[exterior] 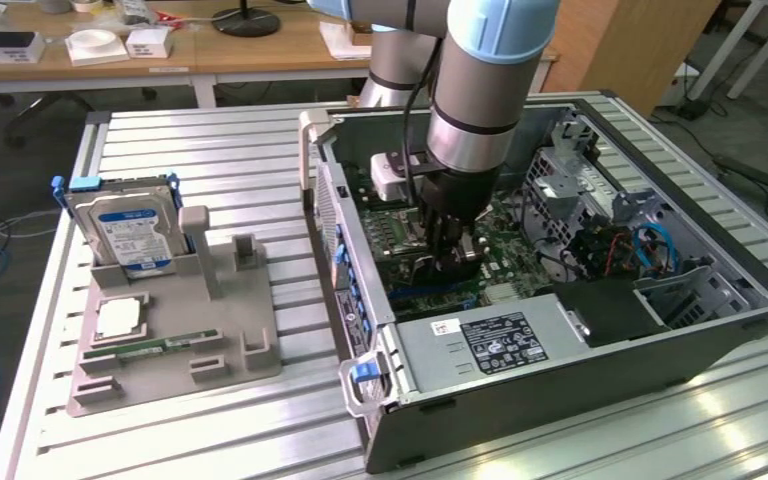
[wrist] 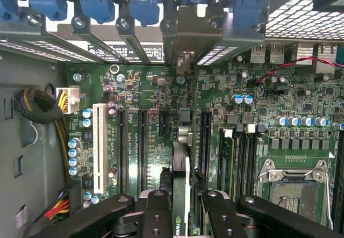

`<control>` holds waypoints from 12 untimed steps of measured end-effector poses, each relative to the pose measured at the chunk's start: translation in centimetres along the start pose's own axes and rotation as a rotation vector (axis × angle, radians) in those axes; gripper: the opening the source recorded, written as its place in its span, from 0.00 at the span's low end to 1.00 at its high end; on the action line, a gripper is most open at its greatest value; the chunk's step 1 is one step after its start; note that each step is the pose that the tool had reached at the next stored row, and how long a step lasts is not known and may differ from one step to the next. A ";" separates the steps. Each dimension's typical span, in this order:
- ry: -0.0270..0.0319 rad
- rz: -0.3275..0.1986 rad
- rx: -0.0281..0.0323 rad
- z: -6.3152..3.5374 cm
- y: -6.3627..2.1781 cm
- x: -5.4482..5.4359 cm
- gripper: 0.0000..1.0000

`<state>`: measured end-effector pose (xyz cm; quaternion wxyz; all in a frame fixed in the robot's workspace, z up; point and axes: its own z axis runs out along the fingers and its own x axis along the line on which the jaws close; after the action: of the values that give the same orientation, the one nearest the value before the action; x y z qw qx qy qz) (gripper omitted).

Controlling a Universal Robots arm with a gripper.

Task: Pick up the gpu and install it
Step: 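Insert the gpu into the slot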

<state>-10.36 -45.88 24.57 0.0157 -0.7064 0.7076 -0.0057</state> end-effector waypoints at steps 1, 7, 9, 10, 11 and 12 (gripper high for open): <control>-0.0002 0.000 0.0001 0.05 0.00 0.0 0.26; 0.0001 0.000 0.0000 0.09 0.00 0.0 0.26; 0.0001 0.000 0.0000 0.09 0.00 0.0 0.26; 0.0002 0.000 -0.0001 0.11 0.00 0.0 0.26; 0.0001 0.000 0.0000 0.14 0.00 0.0 0.26; 0.0001 0.000 0.0000 0.14 0.01 0.0 0.26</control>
<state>-10.36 -45.88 24.43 0.0156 -0.7064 0.7076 -0.0058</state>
